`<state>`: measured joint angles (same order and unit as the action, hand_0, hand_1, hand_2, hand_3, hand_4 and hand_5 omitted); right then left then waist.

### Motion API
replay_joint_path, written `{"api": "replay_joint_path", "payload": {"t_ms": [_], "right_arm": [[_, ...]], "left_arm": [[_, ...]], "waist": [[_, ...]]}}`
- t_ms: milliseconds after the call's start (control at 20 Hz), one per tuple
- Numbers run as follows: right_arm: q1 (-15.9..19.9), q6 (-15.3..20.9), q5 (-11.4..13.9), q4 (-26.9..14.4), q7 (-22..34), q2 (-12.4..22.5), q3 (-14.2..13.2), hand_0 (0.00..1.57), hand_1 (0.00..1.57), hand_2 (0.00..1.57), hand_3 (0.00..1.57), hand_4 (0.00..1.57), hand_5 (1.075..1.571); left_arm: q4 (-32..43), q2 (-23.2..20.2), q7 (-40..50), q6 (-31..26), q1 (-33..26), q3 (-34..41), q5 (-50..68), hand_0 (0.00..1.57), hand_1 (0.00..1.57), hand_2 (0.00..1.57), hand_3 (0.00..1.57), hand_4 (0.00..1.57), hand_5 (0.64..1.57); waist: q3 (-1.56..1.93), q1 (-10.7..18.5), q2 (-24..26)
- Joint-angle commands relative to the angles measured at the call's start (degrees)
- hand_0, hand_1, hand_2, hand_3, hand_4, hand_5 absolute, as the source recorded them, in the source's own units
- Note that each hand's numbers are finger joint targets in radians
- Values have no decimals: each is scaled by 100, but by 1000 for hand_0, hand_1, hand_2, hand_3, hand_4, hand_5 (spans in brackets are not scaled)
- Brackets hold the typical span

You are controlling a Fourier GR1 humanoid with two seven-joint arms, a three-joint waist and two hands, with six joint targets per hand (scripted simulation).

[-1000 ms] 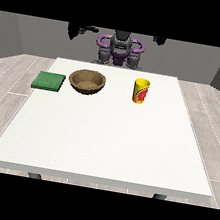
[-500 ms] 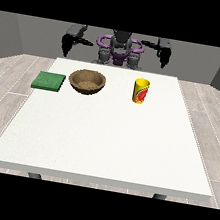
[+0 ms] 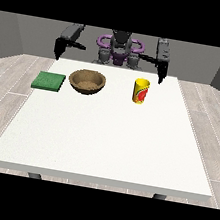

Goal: Pick the cup and pour the ball into the bowl, then pick the bowl and place it on the pad

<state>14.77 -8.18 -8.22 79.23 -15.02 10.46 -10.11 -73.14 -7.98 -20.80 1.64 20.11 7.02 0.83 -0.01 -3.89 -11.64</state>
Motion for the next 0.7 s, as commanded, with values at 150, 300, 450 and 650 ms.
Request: {"api": "replay_joint_path", "payload": {"t_ms": [150,300,450,650], "right_arm": [[204,-502,-311,-445,-239,418,-344,0,0,0,0,0,1564],[316,-501,-313,-696,-505,428,-431,0,0,0,0,0,1562],[350,-587,-314,-1073,-747,467,-510,0,0,0,0,0,1559],[571,-759,-468,-1071,-685,686,-628,0,0,0,0,0,1558]], "left_arm": [[1244,98,-1064,276,471,305,-72,0,0,0,0,0,1232],[1677,180,-1459,248,537,312,-69,0,0,0,0,0,1278],[1855,507,-1591,574,589,93,-292,0,0,0,0,0,1271],[2577,128,-2203,420,965,496,-119,0,0,0,0,0,1245]], "waist": [[0,-216,-231],[0,-182,-400],[1,-165,-437],[0,-205,-642]]}}
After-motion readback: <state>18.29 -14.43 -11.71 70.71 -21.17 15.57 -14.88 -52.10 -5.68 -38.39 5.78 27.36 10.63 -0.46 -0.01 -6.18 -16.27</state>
